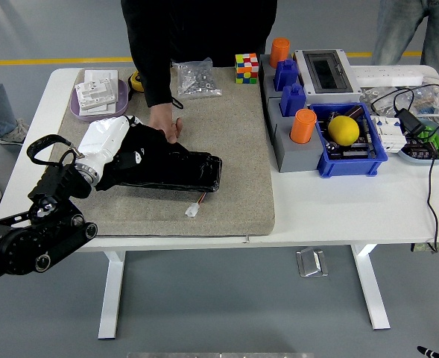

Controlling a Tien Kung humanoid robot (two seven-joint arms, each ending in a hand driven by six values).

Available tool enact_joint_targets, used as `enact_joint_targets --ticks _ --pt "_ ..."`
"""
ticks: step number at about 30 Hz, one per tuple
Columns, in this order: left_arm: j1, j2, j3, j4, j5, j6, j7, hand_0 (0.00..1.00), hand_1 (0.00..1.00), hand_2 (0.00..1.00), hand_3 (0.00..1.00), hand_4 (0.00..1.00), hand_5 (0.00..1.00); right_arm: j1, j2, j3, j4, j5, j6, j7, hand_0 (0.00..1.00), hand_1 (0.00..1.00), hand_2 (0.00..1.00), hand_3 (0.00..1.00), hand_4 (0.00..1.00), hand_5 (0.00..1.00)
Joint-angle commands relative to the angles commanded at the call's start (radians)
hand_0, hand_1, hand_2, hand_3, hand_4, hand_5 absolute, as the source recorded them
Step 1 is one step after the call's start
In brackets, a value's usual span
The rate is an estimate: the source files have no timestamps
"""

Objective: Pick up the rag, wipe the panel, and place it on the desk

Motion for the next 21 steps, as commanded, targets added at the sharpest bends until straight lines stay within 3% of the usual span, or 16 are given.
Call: enact_joint_targets --ticks 9,21 --pt "-0.024 -0.036 0.046 -0.021 -0.001 -0.002 0.009 0.241 0.163 0.557 0.525 0.270 0.002 0.003 -0.006 -0.005 0.000 0.002 0.001 0.002 0.781 0.670 0.716 0.641 0.998 0.561" --pt "-0.050 -0.062 0.107 -0.051 -0.009 -0.005 0.018 0.241 0.161 0.557 0.524 0.266 0.002 0.003 -0.010 -0.013 -0.001 0.006 0.003 0.002 0.781 0.671 0.716 0.641 0.998 0.561"
